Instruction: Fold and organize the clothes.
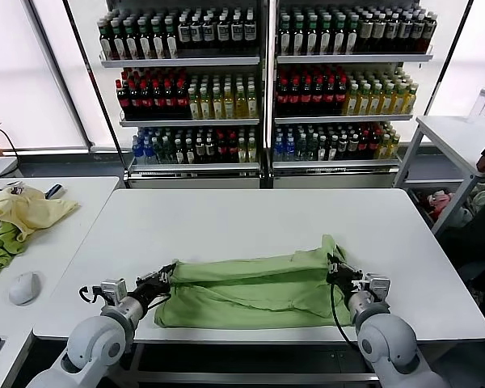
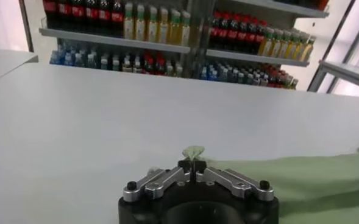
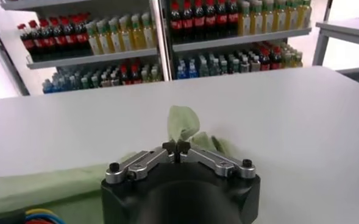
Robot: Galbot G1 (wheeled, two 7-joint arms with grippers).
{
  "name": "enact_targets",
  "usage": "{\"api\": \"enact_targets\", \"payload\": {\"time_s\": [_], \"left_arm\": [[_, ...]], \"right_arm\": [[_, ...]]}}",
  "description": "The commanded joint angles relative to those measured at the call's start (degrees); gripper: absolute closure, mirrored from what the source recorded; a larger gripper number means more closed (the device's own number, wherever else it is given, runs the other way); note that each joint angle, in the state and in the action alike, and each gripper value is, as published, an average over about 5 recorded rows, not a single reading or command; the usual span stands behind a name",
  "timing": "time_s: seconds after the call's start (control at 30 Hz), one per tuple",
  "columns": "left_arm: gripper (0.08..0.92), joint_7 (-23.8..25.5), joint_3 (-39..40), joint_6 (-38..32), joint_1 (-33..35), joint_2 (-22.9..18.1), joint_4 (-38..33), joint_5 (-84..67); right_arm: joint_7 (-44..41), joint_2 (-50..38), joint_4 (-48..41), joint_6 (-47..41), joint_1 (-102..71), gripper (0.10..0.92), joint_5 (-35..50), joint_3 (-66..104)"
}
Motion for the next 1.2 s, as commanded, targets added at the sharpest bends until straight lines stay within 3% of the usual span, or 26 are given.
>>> {"api": "enact_targets", "payload": {"time_s": [0.03, 0.17, 0.33, 0.53, 0.73, 0.83, 1.2], "left_arm": [[0.824, -1.44, 0.47, -1.69, 2.67, -2.54, -1.3, 11.76], [0.712, -4.99, -0.97, -4.0, 5.97, -4.55, -4.66, 16.98], [0.565, -9.25, -2.26, -5.06, 9.57, -10.35, -7.08, 22.06], [0.392, -11.19, -1.13, -4.19, 9.66, -17.31, -3.33, 26.68], [0.226, -12.22, -0.03, -3.87, 8.6, -19.83, 0.22, 28.43], [0.231, -12.39, 0.0, -3.8, 8.55, -20.25, 0.79, 28.41], [0.547, -11.08, -1.64, -2.32, 7.91, -20.69, 2.12, 20.79]], "right_arm": [[-0.14, 0.79, 1.38, -0.4, -3.38, 0.809, -5.01, 0.16], [-0.68, 0.67, 3.76, 0.95, -5.19, 0.689, -7.01, 0.71], [-1.19, 0.88, 5.51, 2.47, -7.31, 0.551, -8.62, 1.69], [-1.26, 1.03, 5.24, 3.49, -8.21, 0.377, -8.99, 2.11], [-1.17, 0.4, 4.79, 3.72, -7.75, 0.228, -8.39, 2.41], [-1.03, 0.11, 4.47, 3.71, -7.14, 0.206, -7.79, 2.46], [-0.92, -0.45, 2.9, 3.99, -4.74, 0.203, -6.86, 1.17]]}}
